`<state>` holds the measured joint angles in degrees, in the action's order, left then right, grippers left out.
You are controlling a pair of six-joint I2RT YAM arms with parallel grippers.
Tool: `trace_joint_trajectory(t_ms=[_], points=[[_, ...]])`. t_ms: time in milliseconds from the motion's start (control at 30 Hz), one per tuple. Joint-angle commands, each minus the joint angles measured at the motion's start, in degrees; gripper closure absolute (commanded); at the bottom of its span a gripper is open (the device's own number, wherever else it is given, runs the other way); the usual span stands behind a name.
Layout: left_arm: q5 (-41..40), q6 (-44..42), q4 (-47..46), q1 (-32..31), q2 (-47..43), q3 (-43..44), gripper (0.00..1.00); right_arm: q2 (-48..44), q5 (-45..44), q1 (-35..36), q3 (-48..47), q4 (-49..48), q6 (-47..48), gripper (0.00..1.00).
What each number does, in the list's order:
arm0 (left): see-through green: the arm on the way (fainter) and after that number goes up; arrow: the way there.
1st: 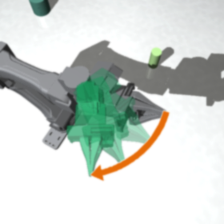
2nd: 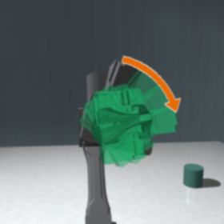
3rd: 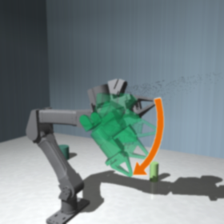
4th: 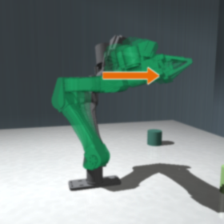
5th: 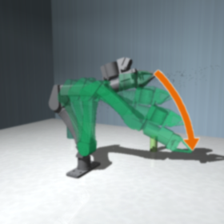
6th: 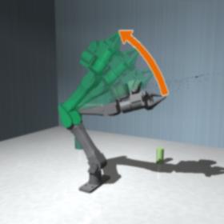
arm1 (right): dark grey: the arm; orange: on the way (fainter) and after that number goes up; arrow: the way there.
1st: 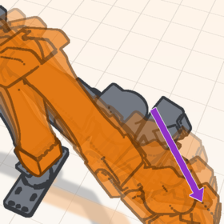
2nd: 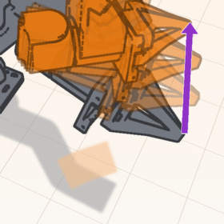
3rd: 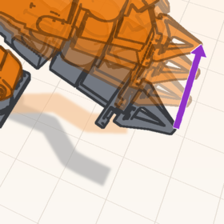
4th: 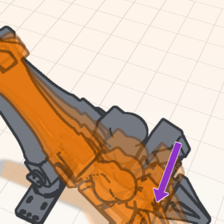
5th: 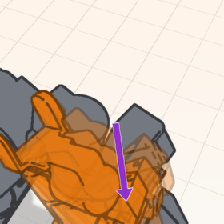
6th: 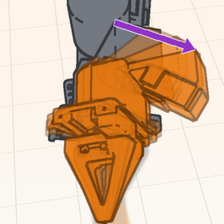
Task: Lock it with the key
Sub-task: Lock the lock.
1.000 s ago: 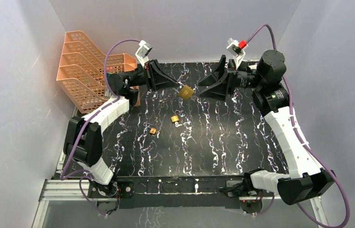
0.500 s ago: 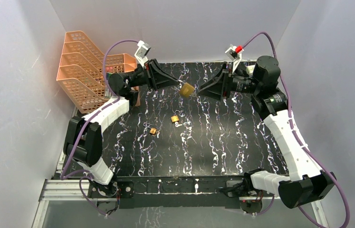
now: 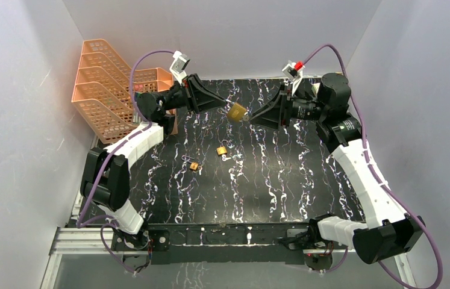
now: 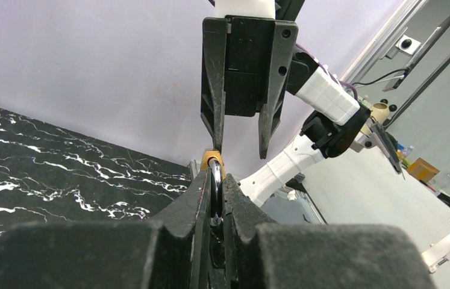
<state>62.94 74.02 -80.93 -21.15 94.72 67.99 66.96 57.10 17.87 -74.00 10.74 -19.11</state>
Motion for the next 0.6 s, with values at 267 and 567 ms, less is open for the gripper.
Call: trace_joint_trajectory(t_ms=[267, 567], points=[[-3.3, 0.3, -5.4, 0.7, -4.1, 1.0, 1.00, 2.5, -0.1, 4.1, -0.8, -0.8, 1.2, 0.53], [-2.7, 1.5, -5.2, 0.8, -6.3, 0.4, 1.00, 3.3, -4.5, 8.7, -0.8, 0.2, 2.1, 0.73]])
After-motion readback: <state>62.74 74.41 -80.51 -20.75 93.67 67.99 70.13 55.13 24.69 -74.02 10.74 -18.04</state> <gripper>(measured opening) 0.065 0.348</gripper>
